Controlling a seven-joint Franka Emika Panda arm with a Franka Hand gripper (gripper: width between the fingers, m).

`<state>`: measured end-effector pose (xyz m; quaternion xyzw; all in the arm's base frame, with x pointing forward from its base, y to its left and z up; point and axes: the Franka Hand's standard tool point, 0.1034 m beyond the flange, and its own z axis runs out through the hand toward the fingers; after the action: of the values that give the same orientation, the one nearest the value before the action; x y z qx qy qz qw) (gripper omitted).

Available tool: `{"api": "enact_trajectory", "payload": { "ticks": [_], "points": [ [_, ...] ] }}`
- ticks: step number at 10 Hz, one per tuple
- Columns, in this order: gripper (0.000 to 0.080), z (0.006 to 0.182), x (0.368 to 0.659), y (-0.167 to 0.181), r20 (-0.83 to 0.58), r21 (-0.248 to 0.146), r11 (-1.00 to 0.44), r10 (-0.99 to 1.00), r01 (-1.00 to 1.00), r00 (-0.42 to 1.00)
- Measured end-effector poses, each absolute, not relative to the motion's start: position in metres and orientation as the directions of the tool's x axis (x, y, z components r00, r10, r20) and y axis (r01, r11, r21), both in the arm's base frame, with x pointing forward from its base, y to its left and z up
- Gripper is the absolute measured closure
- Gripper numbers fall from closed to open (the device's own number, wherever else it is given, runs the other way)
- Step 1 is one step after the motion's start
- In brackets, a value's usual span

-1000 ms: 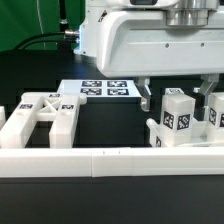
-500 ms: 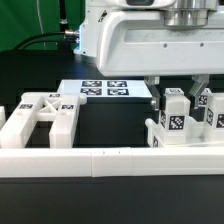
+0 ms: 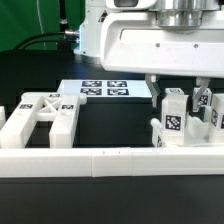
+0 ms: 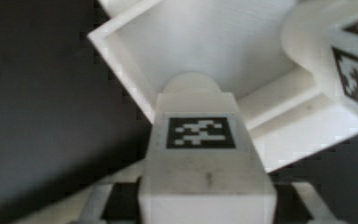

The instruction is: Assemble chair

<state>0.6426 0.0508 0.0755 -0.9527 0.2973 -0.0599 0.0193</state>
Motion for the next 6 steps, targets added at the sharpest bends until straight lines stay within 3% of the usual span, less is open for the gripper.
{"api": "enact_trajectory", "payload": {
  "ticks": [6],
  "points": [
    [0.0512, 0.0754, 0.6423, 0.0519, 0.065, -0.102, -0.559, -0.829, -0.823, 0.555]
  ]
}}
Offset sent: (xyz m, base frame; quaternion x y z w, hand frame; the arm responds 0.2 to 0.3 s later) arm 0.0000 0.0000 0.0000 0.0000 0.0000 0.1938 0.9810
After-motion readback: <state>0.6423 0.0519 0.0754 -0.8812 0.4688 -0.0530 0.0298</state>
